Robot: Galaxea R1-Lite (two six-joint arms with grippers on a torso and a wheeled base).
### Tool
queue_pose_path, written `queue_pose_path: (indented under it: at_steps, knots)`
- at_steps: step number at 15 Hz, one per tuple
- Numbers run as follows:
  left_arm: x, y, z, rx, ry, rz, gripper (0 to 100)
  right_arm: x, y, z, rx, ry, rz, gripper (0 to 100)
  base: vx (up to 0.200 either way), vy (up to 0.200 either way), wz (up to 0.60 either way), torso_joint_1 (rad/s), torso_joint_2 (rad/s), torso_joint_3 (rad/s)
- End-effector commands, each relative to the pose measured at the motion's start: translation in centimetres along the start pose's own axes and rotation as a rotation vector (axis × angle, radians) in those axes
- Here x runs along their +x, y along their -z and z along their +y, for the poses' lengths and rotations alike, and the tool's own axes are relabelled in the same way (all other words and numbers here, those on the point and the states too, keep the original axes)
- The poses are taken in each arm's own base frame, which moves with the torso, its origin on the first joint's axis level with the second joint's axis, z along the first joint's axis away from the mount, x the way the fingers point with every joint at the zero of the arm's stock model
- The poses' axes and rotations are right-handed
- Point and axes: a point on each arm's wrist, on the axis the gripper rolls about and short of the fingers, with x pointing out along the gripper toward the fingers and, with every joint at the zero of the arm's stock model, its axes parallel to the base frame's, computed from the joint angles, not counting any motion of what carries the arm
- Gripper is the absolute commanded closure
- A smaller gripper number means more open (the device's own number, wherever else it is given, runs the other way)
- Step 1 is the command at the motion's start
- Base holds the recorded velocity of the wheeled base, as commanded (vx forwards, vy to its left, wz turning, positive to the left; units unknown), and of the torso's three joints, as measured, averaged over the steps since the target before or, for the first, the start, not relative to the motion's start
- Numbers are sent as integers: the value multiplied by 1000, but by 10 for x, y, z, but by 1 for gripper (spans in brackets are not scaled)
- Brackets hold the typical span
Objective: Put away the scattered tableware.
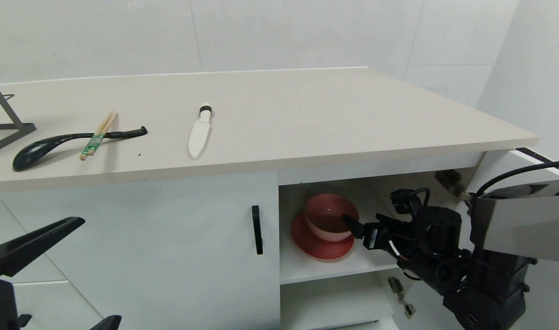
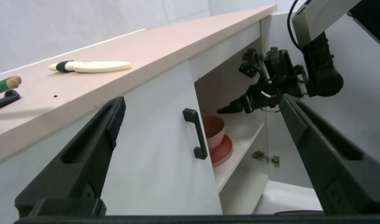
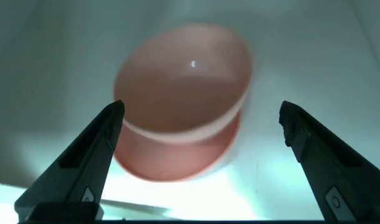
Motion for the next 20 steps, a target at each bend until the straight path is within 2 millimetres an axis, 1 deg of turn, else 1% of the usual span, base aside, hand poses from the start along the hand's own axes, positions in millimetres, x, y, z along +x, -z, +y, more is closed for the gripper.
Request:
queue_pose_path:
  at_steps: [1,2,4,5,6,8,9,10,11,12,13,15,16,17,18,19,20]
  knots:
    - [1,1,0,-2,2,4,0,12,4,-7,6,57,-14,0,0,0,0,0,0,0]
    - [1,1,0,-2,2,4,0,12,7,-10,9,68,-3,0,0,0,0,0,0,0]
    - [1,1,0,-2,2,4,0,6,7,-9,7,65,9,0,0,0,0,0,0,0]
    - [1,0,0,-3,1,3,0,-8,5,-1,-1,44,22,0,0,0,0,0,0,0]
    - [1,-1,1,-2,-2,-2,0,-28,-4,11,-10,6,12,0,0,0,0,0,0,0]
    - [-1,-2,2,7,-24,-11,0,-75,-14,33,-33,-77,9,0,0,0,0,0,0,0]
    - [-3,-1,2,10,-38,-6,0,-108,-12,39,-49,-123,36,0,0,0,0,0,0,0]
    - [-4,-1,3,13,-48,-5,0,-129,-15,42,-55,-158,27,0,0,0,0,0,0,0]
    - [-5,0,3,9,-58,8,0,-140,-25,46,-46,-187,-17,0,0,0,0,0,0,0]
    - [-9,1,2,-3,-72,23,0,-155,-36,46,-46,-184,-58,0,0,0,0,0,0,0]
    - [-15,2,1,-24,-92,37,0,-170,-41,46,-67,-193,-71,0,0,0,0,0,0,0]
    - [-29,4,-3,-51,-127,60,0,-205,-52,41,-101,-215,-113,0,0,0,0,0,0,0]
    - [-33,5,-4,-51,-140,72,0,-216,-53,40,-104,-227,-110,0,0,0,0,0,0,0]
    - [-41,8,-7,-49,-172,95,0,-230,-51,34,-110,-221,-68,0,0,0,0,0,0,0]
    - [-46,10,-9,-48,-190,105,0,-238,-52,31,-111,-217,-66,0,0,0,0,0,0,0]
    - [-54,13,-12,-43,-226,115,0,-251,-60,28,-102,-213,-94,0,0,0,0,0,0,0]
    - [-58,14,-14,-42,-239,116,0,-255,-62,27,-98,-205,-100,0,0,0,0,0,0,0]
